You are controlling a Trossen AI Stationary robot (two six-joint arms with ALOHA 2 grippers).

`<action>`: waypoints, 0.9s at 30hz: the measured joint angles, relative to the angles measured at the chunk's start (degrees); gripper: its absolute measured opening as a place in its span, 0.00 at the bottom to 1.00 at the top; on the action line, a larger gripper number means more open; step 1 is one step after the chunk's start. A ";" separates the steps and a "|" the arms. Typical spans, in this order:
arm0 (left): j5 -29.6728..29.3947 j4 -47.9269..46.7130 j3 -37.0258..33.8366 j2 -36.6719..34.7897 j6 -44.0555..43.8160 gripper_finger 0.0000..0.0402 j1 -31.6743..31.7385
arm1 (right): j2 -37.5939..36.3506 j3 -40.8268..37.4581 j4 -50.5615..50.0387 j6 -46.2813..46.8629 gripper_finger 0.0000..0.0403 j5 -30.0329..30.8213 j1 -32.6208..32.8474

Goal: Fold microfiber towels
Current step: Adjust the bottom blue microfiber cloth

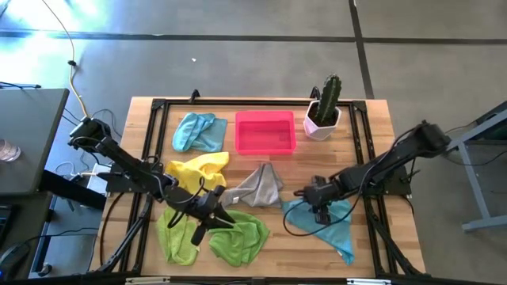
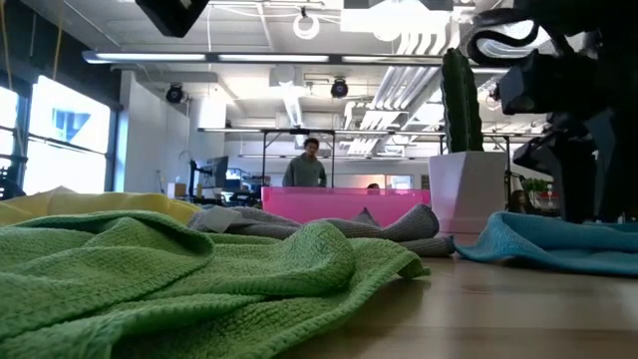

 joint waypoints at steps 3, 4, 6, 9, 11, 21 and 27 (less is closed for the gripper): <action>-0.28 -0.01 0.00 0.00 -0.07 0.15 -0.29 | 1.70 0.00 -0.29 -0.33 0.36 1.43 0.58; -0.29 -0.02 -0.02 0.00 -0.24 0.15 -0.38 | 2.20 0.00 -0.85 0.40 0.36 1.13 0.77; -0.31 -0.05 -0.02 0.00 -0.80 0.15 -0.67 | 3.04 0.02 -3.13 2.44 0.36 -0.36 1.28; -0.31 -0.07 -0.02 0.00 -0.94 0.15 -1.12 | 3.62 0.46 -8.10 6.04 0.36 -1.86 2.41; -0.30 -0.10 -0.02 0.00 -0.96 0.15 -1.43 | 3.52 0.44 -12.36 8.37 0.36 -2.90 3.35; -0.27 -2.75 -0.04 0.00 -6.00 0.15 -2.19 | 4.01 2.69 -33.12 12.89 0.36 -7.67 6.70; -0.27 -3.61 -0.04 2.46 -9.46 0.15 -2.19 | 3.84 11.07 -44.66 12.64 0.36 -5.91 6.98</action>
